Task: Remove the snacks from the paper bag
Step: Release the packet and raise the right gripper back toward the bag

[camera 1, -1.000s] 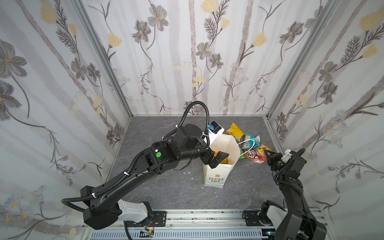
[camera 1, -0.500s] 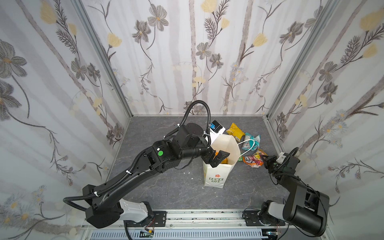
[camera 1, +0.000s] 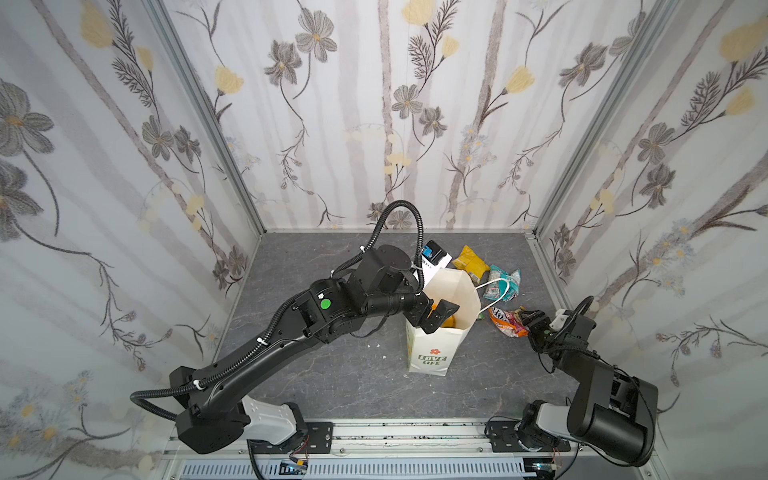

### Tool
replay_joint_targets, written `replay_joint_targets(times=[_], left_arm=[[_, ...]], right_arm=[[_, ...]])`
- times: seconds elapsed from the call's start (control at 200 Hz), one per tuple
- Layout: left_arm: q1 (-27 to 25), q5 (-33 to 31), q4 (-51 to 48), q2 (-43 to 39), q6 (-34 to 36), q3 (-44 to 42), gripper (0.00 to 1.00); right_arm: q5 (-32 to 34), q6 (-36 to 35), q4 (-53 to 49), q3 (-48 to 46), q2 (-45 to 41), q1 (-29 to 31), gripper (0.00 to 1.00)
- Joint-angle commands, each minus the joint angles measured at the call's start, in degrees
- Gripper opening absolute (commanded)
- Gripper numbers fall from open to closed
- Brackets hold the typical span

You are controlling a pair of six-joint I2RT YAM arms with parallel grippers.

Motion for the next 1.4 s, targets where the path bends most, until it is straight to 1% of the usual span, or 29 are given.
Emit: replay_joint_targets(times=[0.0,0.185,0.26,0.36,0.54,0.68,0.779,0.834,0.939,1.124,1.284,1.394], left_arm=[[0.1,-1.9,-0.5,0.7,-1.2,1.2,1.00],[0.3,-4.5,-2.9,2.8,-2.0,3.4,0.99],[0.4,-6.3,-4.2,4.0,-2.4,4.7,0.99],[0.8,-7.7,-5.8,5.5,-3.2,6.1,0.99],[1.5,-10.6,-8.3,8.5,-4.7,8.7,0.99],[1.9,-11.5,-9.5,10.6,-5.1,10.2,0.97],[2.3,-11.4,-9.9,11.9,-5.5,10.9,0.95],[2.5,-11.3,-10.3,12.5,-5.8,11.4,0.92],[3.0,-10.8,-11.2,14.1,-6.0,12.3,0.90],[3.4,-9.0,-13.2,17.0,-6.5,14.2,0.88],[3.5,-7.2,-14.1,19.4,-6.5,15.6,0.88],[3.5,-6.3,-15.0,21.0,-6.6,16.6,0.88]], right_arm=[[5.3,-3.4,-2.4,-0.5,-2.0,-0.1,0.83],[9.4,-4.2,-6.2,-1.8,-9.2,-0.7,0.89],[10.1,-4.0,-8.5,-1.7,-13.6,-1.0,0.90],[10.5,-3.4,-12.5,-0.4,-21.6,-1.2,0.91],[4.2,-2.4,-19.8,7.5,-34.9,-0.3,0.91],[-5.3,-0.4,-21.5,15.1,-39.0,1.9,0.92],[-11.0,0.8,-22.5,21.0,-38.9,5.8,0.92],[-12.8,1.2,-22.7,24.7,-38.6,8.8,0.93],[-15.0,1.2,-23.5,30.1,-37.8,15.1,0.94],[-16.1,0.2,-25.9,37.5,-36.0,24.9,0.97],[-15.7,-4.4,-32.6,42.9,-33.5,32.1,0.99],[-13.9,-7.0,-36.4,44.9,-32.6,36.8,1.00]])
